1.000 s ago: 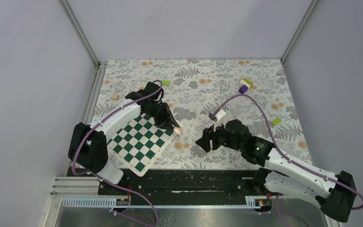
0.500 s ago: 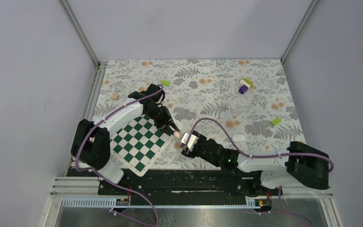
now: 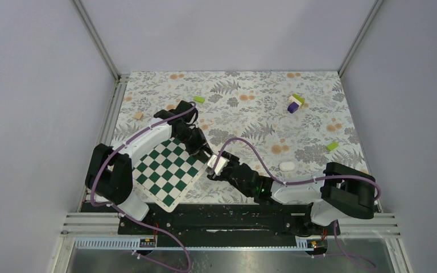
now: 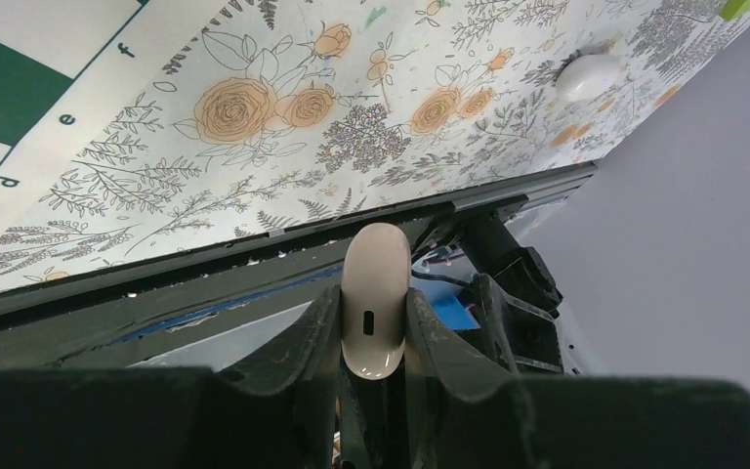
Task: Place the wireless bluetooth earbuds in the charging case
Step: Open the charging case to the charging case.
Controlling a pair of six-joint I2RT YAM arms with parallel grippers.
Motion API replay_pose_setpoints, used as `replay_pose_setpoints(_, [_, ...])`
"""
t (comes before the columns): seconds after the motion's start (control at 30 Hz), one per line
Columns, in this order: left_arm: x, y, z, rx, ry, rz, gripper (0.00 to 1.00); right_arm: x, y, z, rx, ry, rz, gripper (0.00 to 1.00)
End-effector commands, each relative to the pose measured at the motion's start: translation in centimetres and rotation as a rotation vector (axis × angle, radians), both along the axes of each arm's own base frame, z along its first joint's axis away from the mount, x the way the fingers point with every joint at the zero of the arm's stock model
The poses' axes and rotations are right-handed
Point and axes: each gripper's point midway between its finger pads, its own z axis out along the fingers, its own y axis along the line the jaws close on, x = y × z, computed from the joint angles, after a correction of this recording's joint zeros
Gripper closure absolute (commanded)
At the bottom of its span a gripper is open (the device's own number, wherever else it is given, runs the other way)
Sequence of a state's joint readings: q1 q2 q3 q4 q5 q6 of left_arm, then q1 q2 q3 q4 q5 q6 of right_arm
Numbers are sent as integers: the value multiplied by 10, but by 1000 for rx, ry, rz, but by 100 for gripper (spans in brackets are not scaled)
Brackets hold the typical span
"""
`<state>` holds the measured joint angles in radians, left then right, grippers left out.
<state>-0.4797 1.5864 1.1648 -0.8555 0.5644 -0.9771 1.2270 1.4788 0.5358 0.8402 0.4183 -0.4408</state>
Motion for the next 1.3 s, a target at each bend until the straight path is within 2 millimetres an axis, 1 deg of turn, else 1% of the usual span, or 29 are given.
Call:
replay_pose_setpoints(0.0, [-4,-2,15,-34,-11,3,100,13,-1,26,85,-57,-95,37])
replay_pose_setpoints(0.13, [-4,-2,13,-32,-8,0,100,12,-12,22,56,-62,-106,37])
replay_pose_setpoints(0.33, [-1,0,11,-20,-18,4,100,8,-34,19,44,-61,-130,37])
replay_pose_setpoints(0.4, [-1,1,11,-15,-19,9,100,6,-38,19,43,-55,-127,37])
replay_pose_setpoints(0.6, [0,4,7,0,-19,14,100,-2,-53,11,33,-13,-132,37])
replay_pose_setpoints(0.73, [1,3,6,1,-16,16,100,-9,-53,7,24,14,-92,37])
replay_pose_setpoints(1.07, [2,2,9,-8,-19,12,100,-16,-51,4,13,19,-42,37])
replay_pose_setpoints(1.2, [4,1,10,-12,-24,7,100,-29,-43,0,7,51,51,36])
replay_pose_setpoints(1.27, [4,-1,13,-26,-38,-17,100,-35,-42,-2,25,56,89,35])
